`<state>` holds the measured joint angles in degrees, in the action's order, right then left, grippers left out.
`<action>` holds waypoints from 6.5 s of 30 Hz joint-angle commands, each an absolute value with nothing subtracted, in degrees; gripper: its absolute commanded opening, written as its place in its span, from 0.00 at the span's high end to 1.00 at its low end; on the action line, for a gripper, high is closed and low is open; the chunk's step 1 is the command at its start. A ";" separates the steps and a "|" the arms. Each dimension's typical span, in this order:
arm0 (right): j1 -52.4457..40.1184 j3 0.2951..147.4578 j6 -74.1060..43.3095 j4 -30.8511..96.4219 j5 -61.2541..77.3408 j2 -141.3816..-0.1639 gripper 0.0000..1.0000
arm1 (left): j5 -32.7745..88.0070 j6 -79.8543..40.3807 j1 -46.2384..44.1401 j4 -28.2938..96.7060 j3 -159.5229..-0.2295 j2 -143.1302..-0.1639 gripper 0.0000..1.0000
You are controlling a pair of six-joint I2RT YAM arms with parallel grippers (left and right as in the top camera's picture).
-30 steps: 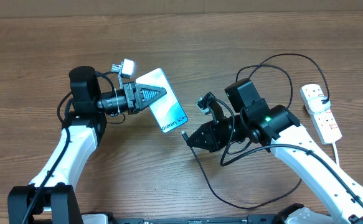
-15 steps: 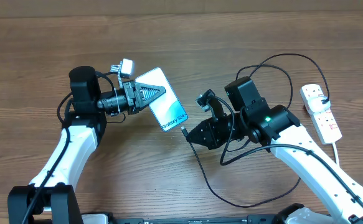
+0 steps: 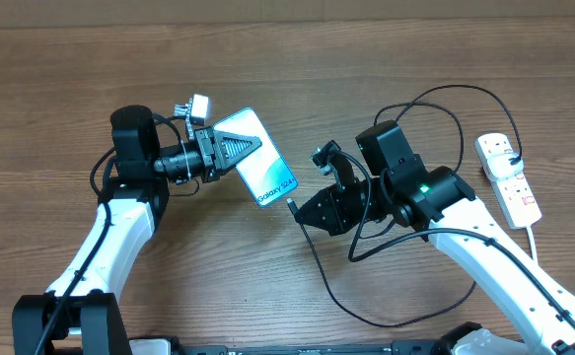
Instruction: Plug charger to phone and switch on socket
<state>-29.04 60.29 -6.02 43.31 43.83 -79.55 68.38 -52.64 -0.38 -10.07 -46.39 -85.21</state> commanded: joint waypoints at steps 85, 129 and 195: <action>-32.51 61.14 -7.51 43.35 39.03 -76.29 0.96 | 71.20 -51.29 -1.89 -10.52 -46.98 -85.12 0.96; -32.51 61.14 -7.51 40.47 39.00 -76.75 0.96 | 73.12 -52.51 -1.91 -10.50 -46.98 -85.12 0.96; -32.51 61.14 -7.46 41.65 37.58 -76.75 0.96 | 70.76 -49.28 -1.91 -10.48 -46.98 -85.12 0.96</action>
